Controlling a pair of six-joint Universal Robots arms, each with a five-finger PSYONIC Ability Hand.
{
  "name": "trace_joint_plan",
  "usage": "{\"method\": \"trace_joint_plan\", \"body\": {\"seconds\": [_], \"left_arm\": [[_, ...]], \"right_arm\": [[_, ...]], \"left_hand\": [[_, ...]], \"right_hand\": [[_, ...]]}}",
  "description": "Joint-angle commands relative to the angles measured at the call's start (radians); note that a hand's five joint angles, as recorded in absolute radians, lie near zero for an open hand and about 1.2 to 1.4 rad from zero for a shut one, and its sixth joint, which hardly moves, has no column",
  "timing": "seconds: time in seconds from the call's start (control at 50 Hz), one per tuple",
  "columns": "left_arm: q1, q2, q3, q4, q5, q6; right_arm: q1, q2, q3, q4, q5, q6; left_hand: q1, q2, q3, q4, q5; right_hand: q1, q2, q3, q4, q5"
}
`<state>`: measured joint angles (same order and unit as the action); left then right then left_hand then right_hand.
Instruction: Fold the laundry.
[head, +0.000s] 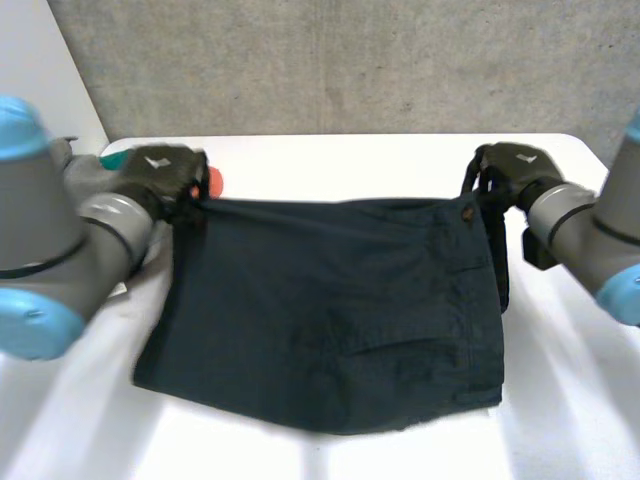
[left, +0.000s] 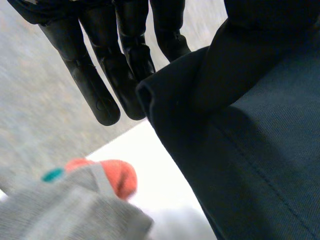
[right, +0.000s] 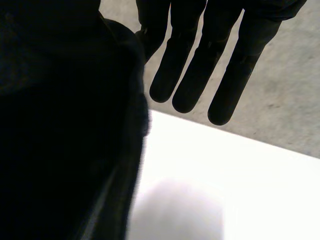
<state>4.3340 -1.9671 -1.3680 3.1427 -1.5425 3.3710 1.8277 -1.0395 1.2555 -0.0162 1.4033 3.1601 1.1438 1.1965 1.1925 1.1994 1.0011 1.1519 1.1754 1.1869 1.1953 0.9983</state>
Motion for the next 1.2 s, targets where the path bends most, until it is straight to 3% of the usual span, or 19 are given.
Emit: {"method": "trace_joint_plan", "body": {"seconds": [0.02, 0.08, 0.1, 0.14, 0.16, 0.24, 0.36, 0.42, 0.48, 0.58, 0.64, 0.7, 0.9, 1.04, 1.2], "left_arm": [[-0.031, -0.350, 0.251, 0.057, -0.051, 0.091], [-0.037, -0.390, 0.314, 0.068, -0.056, 0.090], [-0.039, -0.391, 0.328, 0.072, -0.051, 0.087], [-0.039, -0.386, 0.336, 0.079, -0.036, 0.081], [-0.042, -0.362, 0.334, 0.082, -0.019, 0.082], [-0.034, -0.248, 0.267, 0.070, -0.010, 0.079], [0.003, 0.019, 0.038, 0.030, -0.002, 0.082], [0.027, 0.181, -0.122, -0.039, 0.060, 0.091], [0.049, 0.256, -0.212, -0.110, 0.129, 0.090], [0.111, 0.315, -0.371, -0.202, 0.313, 0.084], [0.130, 0.294, -0.420, -0.201, 0.392, 0.091], [0.141, 0.264, -0.430, -0.187, 0.413, 0.087], [0.115, 0.111, -0.390, -0.067, 0.355, 0.061], [0.058, -0.007, -0.315, -0.035, 0.331, 0.071], [0.010, -0.122, -0.209, -0.015, 0.271, 0.079]], "right_arm": [[0.039, 0.221, -0.141, -0.190, 0.011, -0.052], [0.039, 0.277, -0.200, -0.285, 0.067, -0.072], [0.039, 0.283, -0.212, -0.310, 0.086, -0.080], [0.041, 0.289, -0.228, -0.346, 0.118, -0.091], [0.047, 0.280, -0.238, -0.352, 0.150, -0.106], [0.064, 0.196, -0.225, -0.249, 0.175, -0.182], [0.068, 0.004, -0.166, 0.057, 0.158, -0.431], [0.081, -0.106, -0.113, 0.287, 0.169, -0.531], [0.096, -0.196, -0.049, 0.442, 0.172, -0.537], [0.142, -0.301, 0.067, 0.552, 0.160, -0.529], [0.166, -0.370, 0.133, 0.541, 0.160, -0.535], [0.160, -0.419, 0.156, 0.490, 0.161, -0.543], [0.209, -0.438, 0.327, 0.464, 0.097, -0.463], [0.251, -0.358, 0.435, 0.251, 0.117, -0.384], [0.277, -0.257, 0.453, 0.079, 0.175, -0.380]], "left_hand": [[0.252, 0.200, 0.204, 0.197, 0.221], [0.235, 0.183, 0.187, 0.180, 0.204], [0.032, -0.021, -0.017, -0.024, 0.000], [-0.525, -0.578, -0.574, -0.581, -0.557], [-0.969, -1.022, -1.018, -1.025, -1.001], [-0.969, -1.022, -1.018, -1.025, -1.001], [-0.969, -1.022, -1.018, -1.025, -1.001], [-0.969, -1.022, -1.018, -1.025, -1.001], [-0.969, -1.022, -1.018, -1.025, -1.001], [-0.969, -1.022, -1.018, -1.025, -1.001], [-0.969, -1.022, -1.018, -1.025, -1.001], [-0.969, -1.022, -1.018, -1.025, -1.001], [-0.969, -1.022, -1.018, -1.025, -1.001], [-0.969, -1.022, -1.018, -1.025, -1.001], [-0.834, -0.886, -0.882, -0.889, -0.865]], "right_hand": [[0.244, 0.221, 0.209, 0.201, 0.223], [0.244, 0.221, 0.209, 0.201, 0.223], [0.238, 0.215, 0.203, 0.195, 0.217], [-0.434, -0.457, -0.469, -0.477, -0.455], [-0.977, -1.001, -1.012, -1.021, -0.998], [-0.977, -1.001, -1.012, -1.021, -0.998], [-0.977, -1.001, -1.012, -1.021, -0.998], [-0.977, -1.001, -1.012, -1.021, -0.998], [-0.977, -1.001, -1.012, -1.021, -0.998], [-0.977, -1.001, -1.012, -1.021, -0.998], [-0.977, -1.001, -1.012, -1.021, -0.998], [-0.977, -1.001, -1.012, -1.021, -0.998], [-0.977, -1.001, -1.012, -1.021, -0.998], [-0.913, -0.936, -0.948, -0.956, -0.934], [-0.669, -0.693, -0.704, -0.713, -0.690]]}}
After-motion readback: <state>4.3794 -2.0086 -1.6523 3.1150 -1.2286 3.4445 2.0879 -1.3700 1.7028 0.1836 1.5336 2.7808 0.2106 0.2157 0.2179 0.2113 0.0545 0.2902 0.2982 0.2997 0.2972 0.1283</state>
